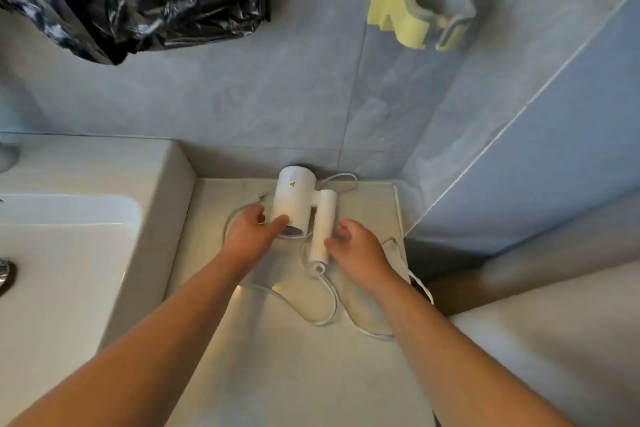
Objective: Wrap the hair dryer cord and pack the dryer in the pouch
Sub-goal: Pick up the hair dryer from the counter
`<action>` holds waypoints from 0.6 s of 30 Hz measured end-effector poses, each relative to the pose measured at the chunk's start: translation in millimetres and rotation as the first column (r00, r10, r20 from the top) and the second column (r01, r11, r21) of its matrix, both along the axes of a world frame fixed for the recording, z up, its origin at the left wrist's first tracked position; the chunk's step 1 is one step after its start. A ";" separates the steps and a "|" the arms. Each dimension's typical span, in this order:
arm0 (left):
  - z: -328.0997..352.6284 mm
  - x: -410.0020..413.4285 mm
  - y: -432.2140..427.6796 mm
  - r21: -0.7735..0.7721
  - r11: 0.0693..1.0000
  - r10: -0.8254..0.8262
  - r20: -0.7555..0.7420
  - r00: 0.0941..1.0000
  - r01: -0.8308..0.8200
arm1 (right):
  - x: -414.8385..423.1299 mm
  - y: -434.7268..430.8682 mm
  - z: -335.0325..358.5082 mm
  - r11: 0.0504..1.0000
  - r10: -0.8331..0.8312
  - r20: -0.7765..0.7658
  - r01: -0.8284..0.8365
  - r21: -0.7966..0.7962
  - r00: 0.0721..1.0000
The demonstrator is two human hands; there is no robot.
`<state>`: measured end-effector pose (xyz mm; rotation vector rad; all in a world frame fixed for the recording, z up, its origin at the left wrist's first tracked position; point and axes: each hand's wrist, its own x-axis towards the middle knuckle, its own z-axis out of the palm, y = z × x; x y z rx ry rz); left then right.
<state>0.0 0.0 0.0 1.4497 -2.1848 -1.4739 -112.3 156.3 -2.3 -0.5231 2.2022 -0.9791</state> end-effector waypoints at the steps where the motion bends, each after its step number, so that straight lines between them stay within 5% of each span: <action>1: 0.2 -2.9 -0.8 0.016 1.000 -0.009 -0.010 1.000 0.010 | -1.6 -6.4 -3.5 1.000 0.002 -0.026 -0.002 0.000 1.000; 10: 1.9 -17.1 -3.0 0.156 0.987 0.048 -0.054 0.997 -0.039 | -0.9 -21.5 -9.2 0.990 -0.135 -0.013 0.134 -0.043 0.991; 18: 42.5 14.4 11.4 0.121 0.993 0.014 -0.169 0.985 0.006 | 42.0 2.8 38.4 0.931 -0.218 0.057 0.225 -0.289 0.974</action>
